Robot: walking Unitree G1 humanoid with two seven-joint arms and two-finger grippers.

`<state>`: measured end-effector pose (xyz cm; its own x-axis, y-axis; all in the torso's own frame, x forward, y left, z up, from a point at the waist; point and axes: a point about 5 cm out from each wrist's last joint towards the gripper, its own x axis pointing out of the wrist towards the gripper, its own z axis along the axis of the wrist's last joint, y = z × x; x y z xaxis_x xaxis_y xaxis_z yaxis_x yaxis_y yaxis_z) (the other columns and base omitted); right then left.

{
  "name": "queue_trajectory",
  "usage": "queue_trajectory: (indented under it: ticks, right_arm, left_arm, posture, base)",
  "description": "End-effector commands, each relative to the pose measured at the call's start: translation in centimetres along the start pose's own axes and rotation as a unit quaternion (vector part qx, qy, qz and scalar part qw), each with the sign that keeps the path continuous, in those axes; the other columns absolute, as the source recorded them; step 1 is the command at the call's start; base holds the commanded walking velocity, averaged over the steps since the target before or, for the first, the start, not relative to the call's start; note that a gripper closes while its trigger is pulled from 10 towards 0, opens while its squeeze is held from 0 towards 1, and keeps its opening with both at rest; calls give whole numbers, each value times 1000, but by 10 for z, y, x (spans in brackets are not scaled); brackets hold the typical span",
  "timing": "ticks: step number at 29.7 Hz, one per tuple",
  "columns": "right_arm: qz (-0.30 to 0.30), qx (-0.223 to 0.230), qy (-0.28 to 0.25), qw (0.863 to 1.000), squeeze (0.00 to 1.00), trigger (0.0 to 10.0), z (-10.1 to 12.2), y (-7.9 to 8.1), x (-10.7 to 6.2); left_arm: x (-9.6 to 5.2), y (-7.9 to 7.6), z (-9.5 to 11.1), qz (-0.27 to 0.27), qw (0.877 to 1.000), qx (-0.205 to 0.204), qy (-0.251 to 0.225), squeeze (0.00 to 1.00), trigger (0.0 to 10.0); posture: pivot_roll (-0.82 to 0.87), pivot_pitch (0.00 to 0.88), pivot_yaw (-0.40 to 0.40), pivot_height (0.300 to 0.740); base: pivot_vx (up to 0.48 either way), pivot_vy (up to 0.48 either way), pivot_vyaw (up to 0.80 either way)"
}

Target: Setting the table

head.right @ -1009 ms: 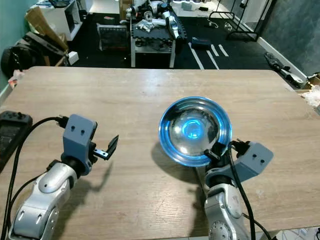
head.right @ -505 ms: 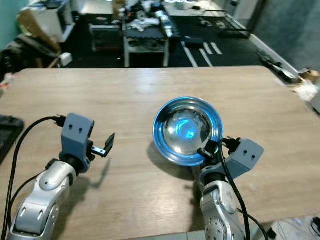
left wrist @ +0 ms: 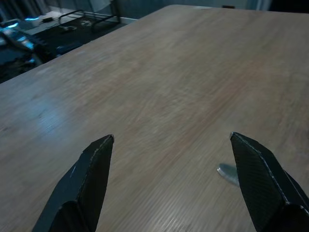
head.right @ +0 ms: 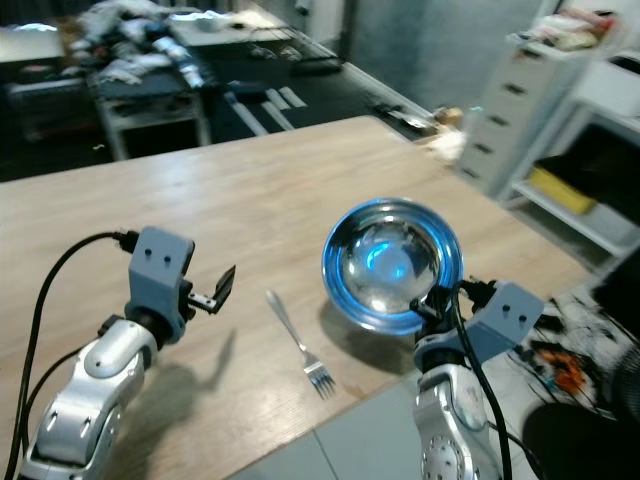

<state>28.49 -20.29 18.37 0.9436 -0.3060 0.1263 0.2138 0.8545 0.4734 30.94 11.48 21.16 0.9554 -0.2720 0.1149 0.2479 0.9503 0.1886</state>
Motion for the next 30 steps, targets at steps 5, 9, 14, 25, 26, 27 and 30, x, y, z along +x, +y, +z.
queue_trajectory:
  ticks: [5,9,14,25,26,27,30]
  right_arm:
    - [-3,2,2,1000,0,10000,-3,-2,-1]
    - [-3,0,4,1000,0,10000,-4,-2,-1]
    - [-4,-2,5,1000,0,10000,-4,-2,-2]
    - [0,-34,15,999,0,10000,-8,-6,-5]
    - [1,-44,20,999,0,10000,-10,-8,-6]
    - [1,-44,20,999,0,10000,-10,-8,-6]
    - [-2,-52,24,998,0,10000,-11,-11,-8]
  left_arm:
    - [0,0,-4,-3,1000,-5,4,0,10000]
    - [0,0,-3,-4,1000,-5,4,0,10000]
    - [0,0,-2,-6,1000,-6,3,0,10000]
    - [-1,-3,-1,-25,1000,-7,-7,0,10000]
    - [-1,-3,-1,-26,1000,-7,-9,0,10000]
    - [-1,-3,-1,-26,1000,-7,-9,0,10000]
    - [0,-2,0,-26,1000,-7,-11,0,10000]
  posture:
    - [23,123,64,740]
    - [24,128,64,740]
    - [24,131,65,740]
    - [22,135,65,740]
    - [22,135,65,740]
    - [22,135,65,740]
    - [19,139,63,740]
  base:
    - [0,0,-800]
    - [0,0,-800]
    - [0,0,-800]
    - [0,0,-800]
    - [0,0,-800]
    - [0,0,-800]
    - [0,0,-800]
